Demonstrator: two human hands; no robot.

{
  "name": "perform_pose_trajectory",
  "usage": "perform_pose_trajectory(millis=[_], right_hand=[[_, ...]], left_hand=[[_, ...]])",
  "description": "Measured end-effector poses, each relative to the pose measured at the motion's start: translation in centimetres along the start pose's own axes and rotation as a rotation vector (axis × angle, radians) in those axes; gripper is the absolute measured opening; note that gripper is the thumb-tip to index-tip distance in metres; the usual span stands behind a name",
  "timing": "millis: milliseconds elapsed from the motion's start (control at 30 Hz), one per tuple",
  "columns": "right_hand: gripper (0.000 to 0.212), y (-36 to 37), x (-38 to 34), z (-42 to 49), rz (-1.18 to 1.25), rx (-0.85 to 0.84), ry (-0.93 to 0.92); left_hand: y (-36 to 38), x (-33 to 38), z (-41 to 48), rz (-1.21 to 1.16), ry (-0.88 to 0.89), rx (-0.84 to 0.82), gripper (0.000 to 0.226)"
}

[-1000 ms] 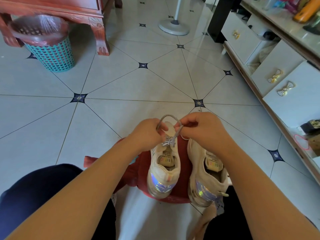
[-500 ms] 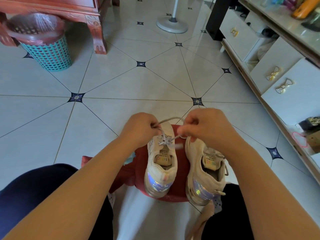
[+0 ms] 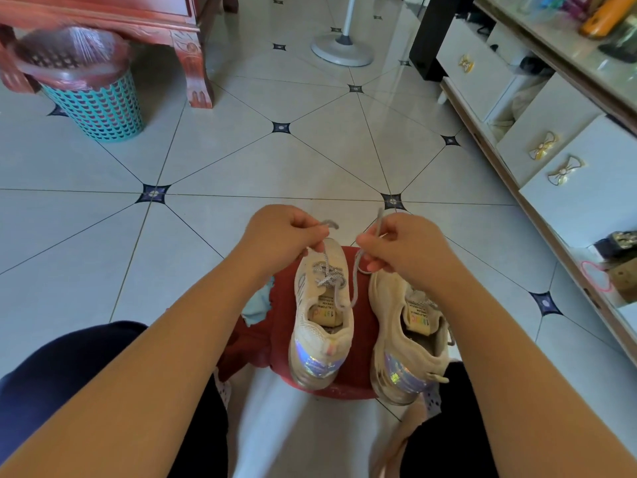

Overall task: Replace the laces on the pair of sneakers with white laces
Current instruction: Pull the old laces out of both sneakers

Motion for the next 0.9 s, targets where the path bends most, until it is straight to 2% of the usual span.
perform_pose_trajectory(millis=[67, 133, 167, 267, 300, 333, 400, 467, 567, 633, 700, 767, 900], right_hand=[[0.031, 1.0, 1.1, 0.3, -0.087, -0.038, 0.045], [0.037, 2.0, 1.7, 0.5, -0.291, -0.078, 0.038], [0.032, 2.8, 1.9, 0.6, -0.389, -0.116, 0.029], [0.011, 5.2, 2.5, 0.8, -0.579, -0.241, 0.001], [0.009, 5.7, 2.4, 0.8, -0.630, -0.251, -0.023], [0.016, 6.1, 2.2, 0.8, -0.655, -0.254, -0.046], [0.019, 6.3, 2.2, 1.1, -0.549, -0.227, -0.062], [0.009, 5.6, 2.4, 1.4, -0.339, -0.168, -0.052], [0.006, 5.6, 3.2, 1.6, -0.209, -0.194, 0.012], [0.011, 6.3, 3.6, 1.2, -0.058, -0.277, 0.102], [0.009, 6.8, 3.5, 0.7, 0.111, -0.362, 0.172], [0.007, 6.6, 3.1, 0.5, 0.212, -0.409, 0.187], [0.010, 5.5, 2.2, 0.6, 0.487, -0.369, 0.178]], left_hand=[[0.4, -0.8, 0.1, 0.448, -0.018, 0.010, 0.037], [1.2, -1.7, 0.1, 0.643, -0.031, -0.013, 0.057], [1.6, -1.7, 0.1, 0.635, -0.015, -0.017, 0.053], [3.4, -2.0, 0.1, 0.537, 0.035, -0.105, 0.025], [4.2, -2.3, 0.0, 0.544, 0.030, -0.153, 0.021], [4.9, -2.6, -0.1, 0.567, 0.023, -0.191, 0.019], [5.7, -3.0, -0.2, 0.642, 0.021, -0.215, 0.014], [5.7, -2.9, -0.1, 0.641, 0.021, -0.191, 0.016], [4.3, -2.8, 0.3, 0.364, -0.023, -0.090, 0.010], [3.0, -2.8, 0.5, 0.181, -0.065, 0.004, 0.016], [2.5, -3.5, 0.5, 0.101, -0.121, 0.046, 0.016], [2.5, -3.9, 0.6, 0.201, -0.143, 0.035, 0.020], [2.2, -4.5, 0.8, 0.276, -0.132, 0.046, 0.044]])
Point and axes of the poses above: each hand's wrist, its own z-axis towards the middle knuckle, its own y-axis out of the palm, x = y × z, the point moved 9 cm from there along z, towards the middle knuckle, and after that the axes turned 4 degrees about -x, right-handed, at the moved point
